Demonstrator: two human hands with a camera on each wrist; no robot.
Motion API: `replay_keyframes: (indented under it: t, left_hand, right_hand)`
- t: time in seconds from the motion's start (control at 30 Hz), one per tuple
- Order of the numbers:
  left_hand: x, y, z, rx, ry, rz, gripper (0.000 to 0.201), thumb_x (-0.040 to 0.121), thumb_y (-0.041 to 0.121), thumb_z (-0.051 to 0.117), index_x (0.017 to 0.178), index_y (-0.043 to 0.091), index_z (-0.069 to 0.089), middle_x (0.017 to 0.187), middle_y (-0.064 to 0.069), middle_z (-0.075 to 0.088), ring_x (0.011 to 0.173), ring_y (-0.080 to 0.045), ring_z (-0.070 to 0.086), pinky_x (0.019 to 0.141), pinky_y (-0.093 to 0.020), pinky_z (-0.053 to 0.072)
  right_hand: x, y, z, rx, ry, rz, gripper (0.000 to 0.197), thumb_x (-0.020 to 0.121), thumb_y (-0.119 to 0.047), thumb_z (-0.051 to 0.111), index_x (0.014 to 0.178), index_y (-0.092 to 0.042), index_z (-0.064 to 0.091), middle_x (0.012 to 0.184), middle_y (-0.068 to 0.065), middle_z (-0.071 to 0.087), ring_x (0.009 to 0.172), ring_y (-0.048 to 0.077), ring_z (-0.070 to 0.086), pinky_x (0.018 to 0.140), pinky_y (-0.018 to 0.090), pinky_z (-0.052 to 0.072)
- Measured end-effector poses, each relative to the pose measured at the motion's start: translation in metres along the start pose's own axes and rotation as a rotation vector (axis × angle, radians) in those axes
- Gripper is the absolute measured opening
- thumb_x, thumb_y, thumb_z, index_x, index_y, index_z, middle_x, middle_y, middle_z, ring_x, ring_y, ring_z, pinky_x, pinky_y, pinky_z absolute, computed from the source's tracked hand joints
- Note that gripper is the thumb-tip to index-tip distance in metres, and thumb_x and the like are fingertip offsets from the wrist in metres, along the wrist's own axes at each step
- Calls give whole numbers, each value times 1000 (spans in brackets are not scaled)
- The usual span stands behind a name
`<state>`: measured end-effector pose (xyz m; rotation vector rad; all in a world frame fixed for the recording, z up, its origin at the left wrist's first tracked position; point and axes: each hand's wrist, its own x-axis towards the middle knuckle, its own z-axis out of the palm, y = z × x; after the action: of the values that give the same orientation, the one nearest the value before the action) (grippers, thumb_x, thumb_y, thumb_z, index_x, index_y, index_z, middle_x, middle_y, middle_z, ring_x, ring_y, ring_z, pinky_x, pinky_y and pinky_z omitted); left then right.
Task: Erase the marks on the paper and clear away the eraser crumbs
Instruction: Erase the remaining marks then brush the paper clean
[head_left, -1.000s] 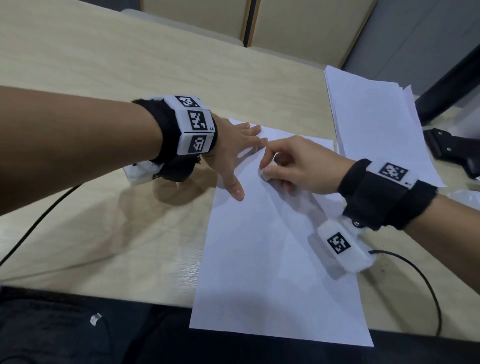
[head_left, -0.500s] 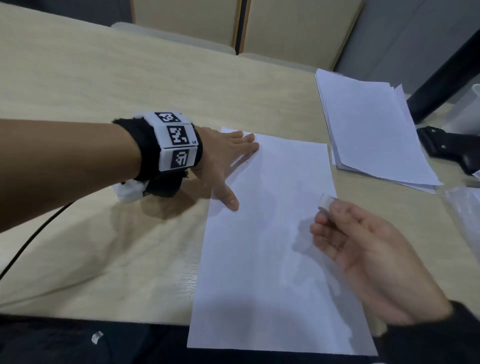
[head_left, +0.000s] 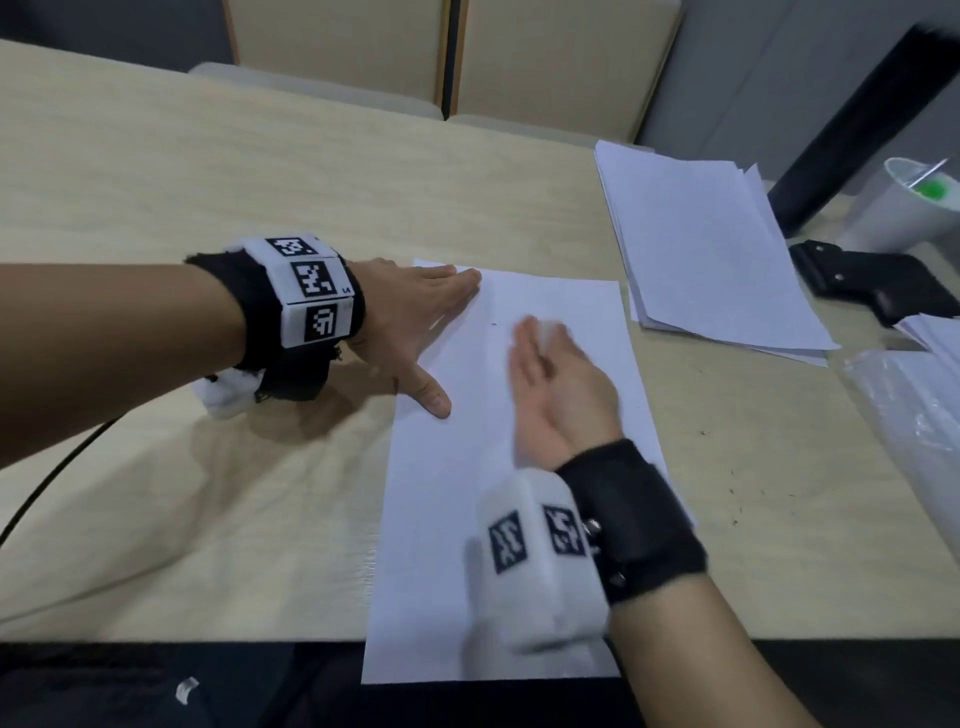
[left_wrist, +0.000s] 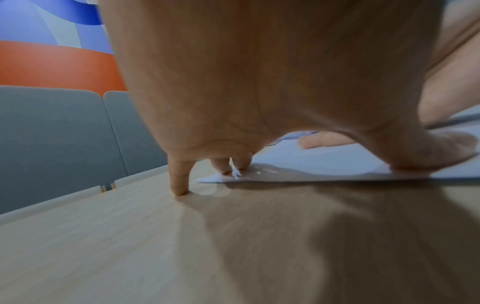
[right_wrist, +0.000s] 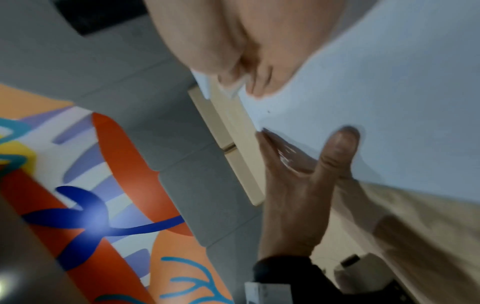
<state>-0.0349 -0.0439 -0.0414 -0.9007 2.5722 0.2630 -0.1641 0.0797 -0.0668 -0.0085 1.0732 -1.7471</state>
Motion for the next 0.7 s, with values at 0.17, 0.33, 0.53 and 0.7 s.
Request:
replay_keyframes:
  t: [0.17, 0.33, 0.53, 0.7]
  left_hand:
    - [3, -3, 2, -6, -13, -7, 148, 33, 99, 50, 150, 30, -10, 163, 7, 6, 148, -21, 20, 115, -48, 27]
    - [1, 0, -1, -37, -31, -34, 156, 34, 98, 53, 150, 24, -20, 164, 7, -6, 148, -24, 20, 118, -46, 23]
    - [4, -1, 0, -46, -55, -13, 160, 30, 100, 45, 151, 18, -20, 164, 3, -7, 149, -23, 17, 118, -48, 21]
    - [6, -4, 3, -35, -71, -37, 154, 35, 98, 49, 149, 25, -24, 162, 7, -15, 151, -16, 2, 121, -49, 12]
  right_hand:
    - [-33, -30, -42, -127, 347, -403, 18, 102, -21, 47, 113, -12, 57, 114, 4, 66, 109, 13, 65, 97, 27, 50]
    - [-5, -7, 5, -59, -43, -149, 16, 103, -16, 44, 116, -8, 49, 123, 14, 62, 111, 23, 62, 105, 35, 43]
    - [32, 10, 26, 56, -143, 62, 28, 104, -13, 41, 126, 4, 48, 115, 19, 64, 116, 26, 63, 99, 34, 49]
    - [25, -35, -38, -41, 290, -496, 21, 100, -7, 46, 81, -15, 52, 84, 8, 57, 68, 13, 61, 67, 21, 50]
